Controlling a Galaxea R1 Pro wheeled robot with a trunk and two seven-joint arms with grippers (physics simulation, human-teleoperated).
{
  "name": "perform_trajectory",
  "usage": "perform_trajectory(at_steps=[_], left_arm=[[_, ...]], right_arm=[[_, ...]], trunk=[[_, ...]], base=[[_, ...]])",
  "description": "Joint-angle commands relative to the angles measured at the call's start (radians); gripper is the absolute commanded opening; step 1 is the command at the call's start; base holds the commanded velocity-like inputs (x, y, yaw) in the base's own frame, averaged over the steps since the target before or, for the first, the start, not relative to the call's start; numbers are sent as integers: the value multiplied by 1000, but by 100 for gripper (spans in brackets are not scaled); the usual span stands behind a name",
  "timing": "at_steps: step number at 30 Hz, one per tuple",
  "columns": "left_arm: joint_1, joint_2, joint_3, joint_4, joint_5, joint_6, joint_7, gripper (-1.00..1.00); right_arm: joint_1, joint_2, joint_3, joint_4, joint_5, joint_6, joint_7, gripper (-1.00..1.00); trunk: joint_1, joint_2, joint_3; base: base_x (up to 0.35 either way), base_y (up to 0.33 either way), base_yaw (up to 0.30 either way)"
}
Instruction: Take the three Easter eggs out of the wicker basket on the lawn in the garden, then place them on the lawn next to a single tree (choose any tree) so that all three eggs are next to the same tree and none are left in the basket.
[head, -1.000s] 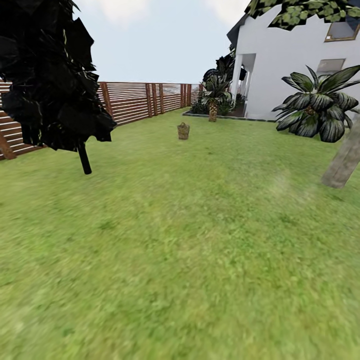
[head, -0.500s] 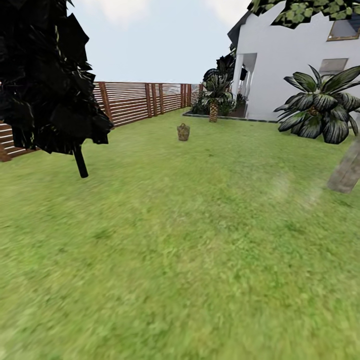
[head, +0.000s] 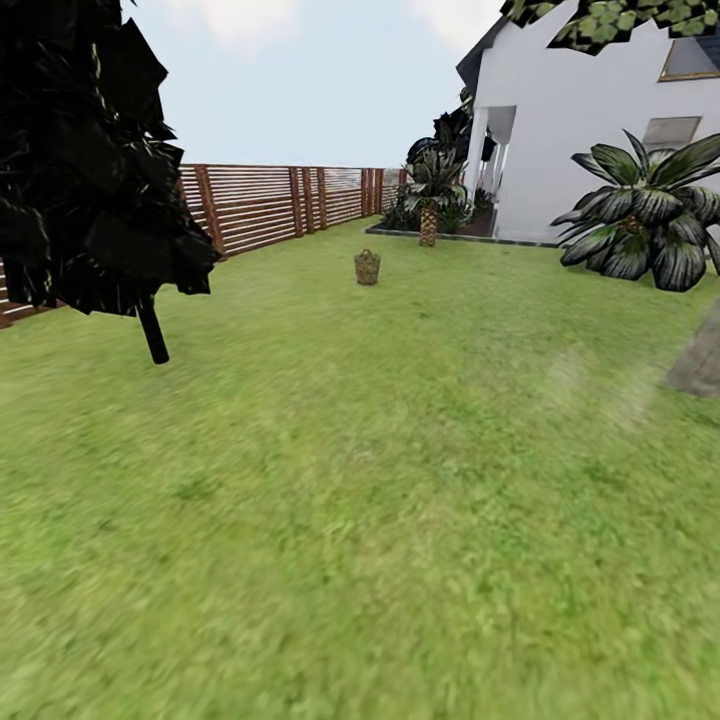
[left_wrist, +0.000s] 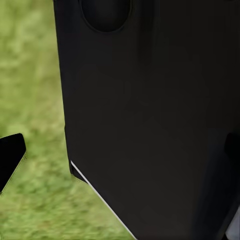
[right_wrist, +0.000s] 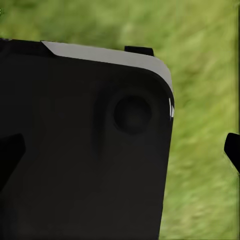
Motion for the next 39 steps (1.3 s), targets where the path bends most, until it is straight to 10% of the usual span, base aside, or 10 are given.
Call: perform_trajectory(at_steps=[1,39], left_arm=[[1,0,1,-2,2,0,-1,100],[1,0,0,-2,2,0,-1,100]], right_arm=[[-1,0,2,1,5,-6,-1,100],[-1,-2,2,1,3,-15,-1,100]], trunk=[[1,0,0],[1,0,1]], base=[[340,0,0],[340,0,0]])
